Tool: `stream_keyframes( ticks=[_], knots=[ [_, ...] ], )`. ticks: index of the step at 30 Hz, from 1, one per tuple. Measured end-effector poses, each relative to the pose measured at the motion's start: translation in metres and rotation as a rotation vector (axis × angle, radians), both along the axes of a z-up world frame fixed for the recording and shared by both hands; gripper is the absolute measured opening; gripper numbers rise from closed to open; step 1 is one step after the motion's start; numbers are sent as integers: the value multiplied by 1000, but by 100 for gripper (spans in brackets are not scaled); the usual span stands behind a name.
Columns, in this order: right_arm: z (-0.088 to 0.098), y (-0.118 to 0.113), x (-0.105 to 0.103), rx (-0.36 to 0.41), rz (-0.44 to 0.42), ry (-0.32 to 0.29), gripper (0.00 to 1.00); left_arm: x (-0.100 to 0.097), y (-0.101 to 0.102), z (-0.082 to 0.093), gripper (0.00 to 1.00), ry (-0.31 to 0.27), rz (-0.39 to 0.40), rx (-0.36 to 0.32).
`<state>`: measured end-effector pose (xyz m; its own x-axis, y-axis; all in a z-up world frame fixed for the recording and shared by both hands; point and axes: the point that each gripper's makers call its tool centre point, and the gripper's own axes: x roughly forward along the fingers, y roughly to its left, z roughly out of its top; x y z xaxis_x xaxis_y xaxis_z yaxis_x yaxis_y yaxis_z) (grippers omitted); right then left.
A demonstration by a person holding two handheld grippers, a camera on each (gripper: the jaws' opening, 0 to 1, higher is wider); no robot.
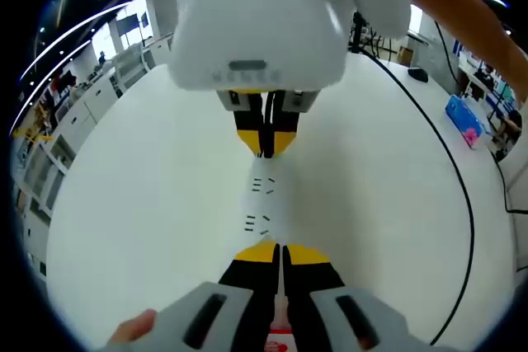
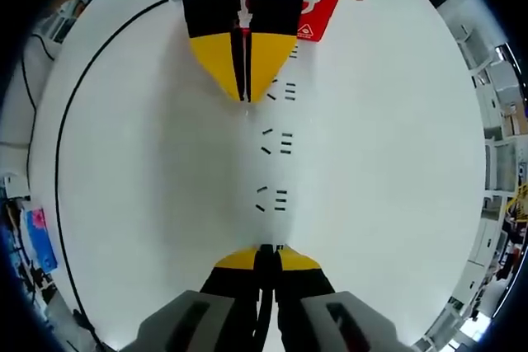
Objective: Locate the USB plug end of the data cable currently connected to the USB port on the desk. Grip the plug, withdraw it from the port, and place it onto the desktop.
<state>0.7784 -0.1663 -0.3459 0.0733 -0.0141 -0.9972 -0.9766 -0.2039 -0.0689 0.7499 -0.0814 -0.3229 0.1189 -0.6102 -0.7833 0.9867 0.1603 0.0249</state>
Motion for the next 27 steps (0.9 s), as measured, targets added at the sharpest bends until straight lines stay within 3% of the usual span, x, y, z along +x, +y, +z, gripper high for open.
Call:
stream_keyframes(
  ticks=[9,27],
  knots=[
    [1,1,-1,-4,7,-1,9,0,1,0,2,8,7,4],
    [-2,0,-1,3,13,-5,9,1,6,-11,1,46,39,102]
  ],
)
